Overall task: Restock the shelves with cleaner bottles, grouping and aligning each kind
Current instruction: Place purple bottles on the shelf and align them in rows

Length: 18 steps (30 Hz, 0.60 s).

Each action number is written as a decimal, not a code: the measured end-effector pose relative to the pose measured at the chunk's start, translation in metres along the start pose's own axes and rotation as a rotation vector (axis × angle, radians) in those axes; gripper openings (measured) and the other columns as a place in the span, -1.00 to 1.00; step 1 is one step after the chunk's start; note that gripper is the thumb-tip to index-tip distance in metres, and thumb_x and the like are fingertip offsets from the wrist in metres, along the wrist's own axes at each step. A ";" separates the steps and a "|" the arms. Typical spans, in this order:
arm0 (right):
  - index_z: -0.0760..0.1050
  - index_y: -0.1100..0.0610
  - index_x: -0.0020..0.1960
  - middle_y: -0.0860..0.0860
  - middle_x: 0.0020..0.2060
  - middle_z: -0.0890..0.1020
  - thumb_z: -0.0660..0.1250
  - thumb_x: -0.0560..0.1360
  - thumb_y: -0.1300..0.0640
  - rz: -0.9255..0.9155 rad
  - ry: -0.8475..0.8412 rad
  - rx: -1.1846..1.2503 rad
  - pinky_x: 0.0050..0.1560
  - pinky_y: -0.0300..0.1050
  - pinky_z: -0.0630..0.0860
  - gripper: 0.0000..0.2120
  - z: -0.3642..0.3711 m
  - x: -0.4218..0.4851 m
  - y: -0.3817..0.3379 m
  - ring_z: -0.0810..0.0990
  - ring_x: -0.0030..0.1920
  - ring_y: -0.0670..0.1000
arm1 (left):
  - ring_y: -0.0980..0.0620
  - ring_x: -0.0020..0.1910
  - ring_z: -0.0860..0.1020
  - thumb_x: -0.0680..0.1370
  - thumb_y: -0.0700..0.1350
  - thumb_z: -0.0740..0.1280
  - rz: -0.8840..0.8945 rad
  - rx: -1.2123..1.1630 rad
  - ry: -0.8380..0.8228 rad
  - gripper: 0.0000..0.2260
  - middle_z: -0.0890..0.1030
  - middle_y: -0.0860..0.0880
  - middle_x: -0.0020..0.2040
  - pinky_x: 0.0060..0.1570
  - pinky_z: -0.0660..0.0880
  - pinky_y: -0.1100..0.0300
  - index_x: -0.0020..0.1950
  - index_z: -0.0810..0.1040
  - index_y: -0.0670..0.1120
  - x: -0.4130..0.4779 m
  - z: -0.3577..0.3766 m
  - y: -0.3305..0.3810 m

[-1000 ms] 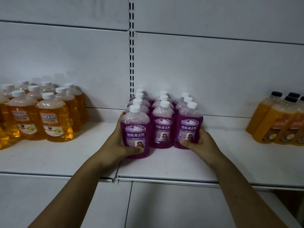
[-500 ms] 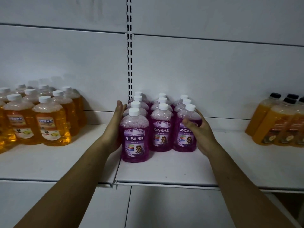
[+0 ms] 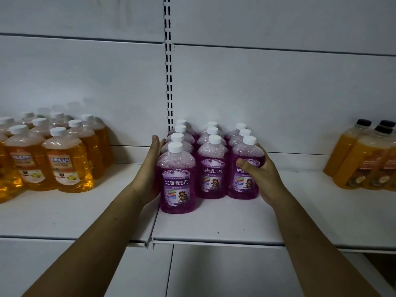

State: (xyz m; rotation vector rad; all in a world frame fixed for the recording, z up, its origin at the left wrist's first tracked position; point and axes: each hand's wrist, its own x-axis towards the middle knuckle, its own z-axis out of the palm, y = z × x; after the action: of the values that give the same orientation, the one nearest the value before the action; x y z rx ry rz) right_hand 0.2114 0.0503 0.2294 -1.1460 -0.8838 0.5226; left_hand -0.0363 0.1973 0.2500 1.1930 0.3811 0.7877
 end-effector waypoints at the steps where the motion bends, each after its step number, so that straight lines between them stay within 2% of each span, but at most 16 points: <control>1: 0.47 0.02 0.46 0.06 0.18 0.73 0.68 0.25 0.06 -0.008 0.002 -0.010 0.01 0.03 0.67 -0.18 0.000 -0.001 0.000 0.73 0.15 0.14 | -0.23 0.50 0.46 0.63 0.40 0.10 -0.002 0.014 0.003 -0.33 0.51 -0.14 0.50 0.54 0.31 -0.23 0.61 0.35 0.02 -0.002 0.001 0.001; 4: 0.48 0.02 0.44 0.04 0.18 0.73 0.68 0.24 0.15 -0.031 0.011 -0.053 0.04 0.06 0.68 -0.19 -0.004 -0.003 0.001 0.73 0.14 0.10 | -0.09 0.45 0.52 0.51 0.47 0.17 0.016 0.003 0.029 -0.19 0.46 -0.02 0.56 0.55 0.30 -0.19 0.67 0.22 0.10 -0.011 0.004 0.006; 5: 0.47 0.01 0.45 0.04 0.18 0.72 0.70 0.22 0.18 -0.037 0.002 -0.078 0.05 0.06 0.68 -0.15 -0.006 -0.004 0.002 0.73 0.14 0.10 | -0.02 0.41 0.56 0.46 0.45 0.17 0.041 0.032 0.025 -0.19 0.49 0.02 0.54 0.53 0.33 -0.16 0.65 0.24 0.12 -0.015 0.004 0.007; 6: 0.45 0.01 0.46 0.04 0.20 0.72 0.73 0.20 0.21 -0.040 -0.010 -0.104 0.06 0.06 0.68 -0.10 -0.007 -0.006 0.003 0.73 0.15 0.10 | 0.05 0.34 0.60 0.43 0.42 0.23 0.072 0.079 0.013 -0.22 0.56 0.06 0.47 0.49 0.39 -0.11 0.60 0.30 0.14 -0.018 0.003 0.007; 7: 0.43 0.01 0.48 0.04 0.21 0.71 0.75 0.18 0.22 -0.038 -0.023 -0.130 0.08 0.06 0.68 -0.06 -0.009 -0.007 0.005 0.72 0.17 0.10 | 0.09 0.28 0.64 0.39 0.39 0.39 0.094 0.162 -0.005 -0.22 0.61 0.11 0.40 0.41 0.47 -0.05 0.57 0.33 0.17 -0.023 0.002 0.007; 8: 0.42 0.01 0.48 0.04 0.23 0.70 0.75 0.17 0.23 -0.032 -0.029 -0.152 0.10 0.09 0.67 -0.03 -0.010 -0.008 0.007 0.72 0.19 0.10 | 0.10 0.27 0.65 0.33 0.30 0.59 0.101 0.260 -0.026 -0.10 0.61 0.14 0.38 0.32 0.55 0.00 0.59 0.27 0.20 -0.026 -0.002 0.005; 9: 0.42 0.01 0.48 0.04 0.23 0.70 0.76 0.16 0.23 -0.029 -0.031 -0.172 0.13 0.13 0.67 -0.03 -0.011 -0.009 0.010 0.71 0.20 0.10 | 0.09 0.28 0.64 0.25 0.11 0.71 0.102 0.362 -0.035 0.08 0.58 0.14 0.40 0.23 0.61 0.06 0.64 0.16 0.25 -0.031 -0.006 0.001; 10: 0.44 0.01 0.46 0.03 0.22 0.70 0.77 0.14 0.22 -0.029 -0.025 -0.192 0.16 0.16 0.66 -0.03 -0.012 -0.010 0.011 0.71 0.20 0.10 | 0.08 0.29 0.64 0.23 -0.08 0.74 0.108 0.427 -0.047 0.21 0.56 0.13 0.43 0.18 0.64 0.08 0.67 0.06 0.28 -0.036 -0.007 -0.004; 11: 0.45 0.01 0.45 0.03 0.21 0.71 0.78 0.13 0.21 -0.029 -0.015 -0.211 0.18 0.17 0.66 -0.04 -0.012 -0.011 0.012 0.71 0.19 0.10 | 0.07 0.30 0.64 0.23 -0.23 0.73 0.119 0.431 -0.051 0.27 0.54 0.12 0.45 0.18 0.64 0.05 0.68 0.00 0.28 -0.040 -0.006 -0.008; 13: 0.47 0.02 0.44 0.02 0.19 0.72 0.76 0.13 0.19 -0.027 0.003 -0.239 0.18 0.16 0.66 -0.06 -0.010 -0.014 0.011 0.73 0.16 0.08 | -0.01 0.33 0.63 0.30 -0.42 0.65 0.130 0.352 -0.056 0.25 0.53 0.09 0.48 0.26 0.60 -0.14 0.67 0.00 0.31 -0.047 -0.003 -0.015; 15: 0.49 0.04 0.42 0.02 0.16 0.73 0.74 0.13 0.17 -0.024 0.008 -0.254 0.19 0.16 0.67 -0.10 -0.010 -0.016 0.010 0.74 0.14 0.07 | -0.06 0.36 0.61 0.36 -0.47 0.59 0.132 0.321 -0.064 0.20 0.54 0.10 0.47 0.33 0.54 -0.24 0.67 0.02 0.33 -0.049 -0.002 -0.017; 18: 0.50 0.04 0.40 0.03 0.16 0.73 0.79 0.11 0.10 -0.001 0.006 -0.267 0.20 0.22 0.65 -0.08 -0.010 -0.016 0.010 0.74 0.13 0.09 | -0.04 0.36 0.61 0.38 -0.46 0.58 0.112 0.334 -0.073 0.16 0.56 0.11 0.45 0.34 0.54 -0.23 0.67 0.03 0.32 -0.050 -0.004 -0.013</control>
State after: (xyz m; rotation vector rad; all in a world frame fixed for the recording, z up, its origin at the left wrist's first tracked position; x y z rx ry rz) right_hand 0.2112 0.0360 0.2132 -1.3884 -0.9693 0.4078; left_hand -0.0684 0.1623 0.2299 1.5625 0.3981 0.7944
